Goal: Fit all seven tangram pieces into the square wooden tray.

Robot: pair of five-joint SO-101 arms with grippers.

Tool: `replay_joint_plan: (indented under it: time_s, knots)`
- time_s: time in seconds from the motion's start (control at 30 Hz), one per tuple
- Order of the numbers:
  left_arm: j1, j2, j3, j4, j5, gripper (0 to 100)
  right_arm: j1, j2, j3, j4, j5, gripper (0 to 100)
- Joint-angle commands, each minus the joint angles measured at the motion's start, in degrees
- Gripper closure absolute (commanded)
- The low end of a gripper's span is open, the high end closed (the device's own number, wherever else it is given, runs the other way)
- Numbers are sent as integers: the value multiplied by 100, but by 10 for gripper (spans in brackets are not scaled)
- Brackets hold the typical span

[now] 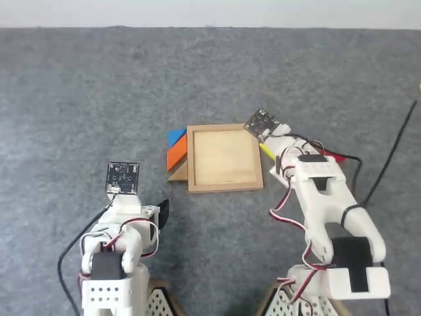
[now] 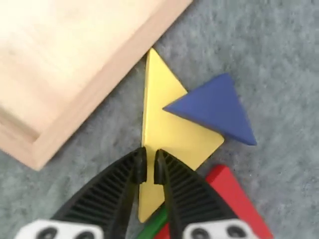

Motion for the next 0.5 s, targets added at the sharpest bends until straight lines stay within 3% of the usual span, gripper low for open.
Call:
replay_joint_plan:
  time_s: [0.0,0.1,0.37,0.47]
  knots:
    - [0,-62,-40,35,-44,755,295,-22,-404,4,-422,962]
    - [0,-62,-40,35,-44,755,470,-242,-422,101,-949,953]
    - [0,-62,-40,35,-44,755,734,-1789,-695,1895,-3130,828]
    - [0,-62,-40,35,-44,755,787,-1719,-774,2062,-3332,806]
